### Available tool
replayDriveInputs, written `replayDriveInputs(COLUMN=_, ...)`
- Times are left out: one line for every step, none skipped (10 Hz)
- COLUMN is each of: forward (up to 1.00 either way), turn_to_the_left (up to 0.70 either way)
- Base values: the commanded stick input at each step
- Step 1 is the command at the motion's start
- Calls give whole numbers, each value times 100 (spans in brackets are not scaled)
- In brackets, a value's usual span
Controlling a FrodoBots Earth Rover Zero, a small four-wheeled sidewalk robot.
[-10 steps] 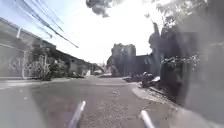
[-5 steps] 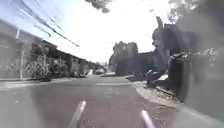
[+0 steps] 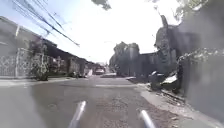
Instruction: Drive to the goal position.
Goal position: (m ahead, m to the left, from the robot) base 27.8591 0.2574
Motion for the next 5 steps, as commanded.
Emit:
replayDriveInputs(forward=85, turn_to_the_left=0)
replayDriveInputs(forward=85, turn_to_the_left=0)
replayDriveInputs(forward=85, turn_to_the_left=0)
replayDriveInputs(forward=85, turn_to_the_left=0)
replayDriveInputs(forward=85, turn_to_the_left=0)
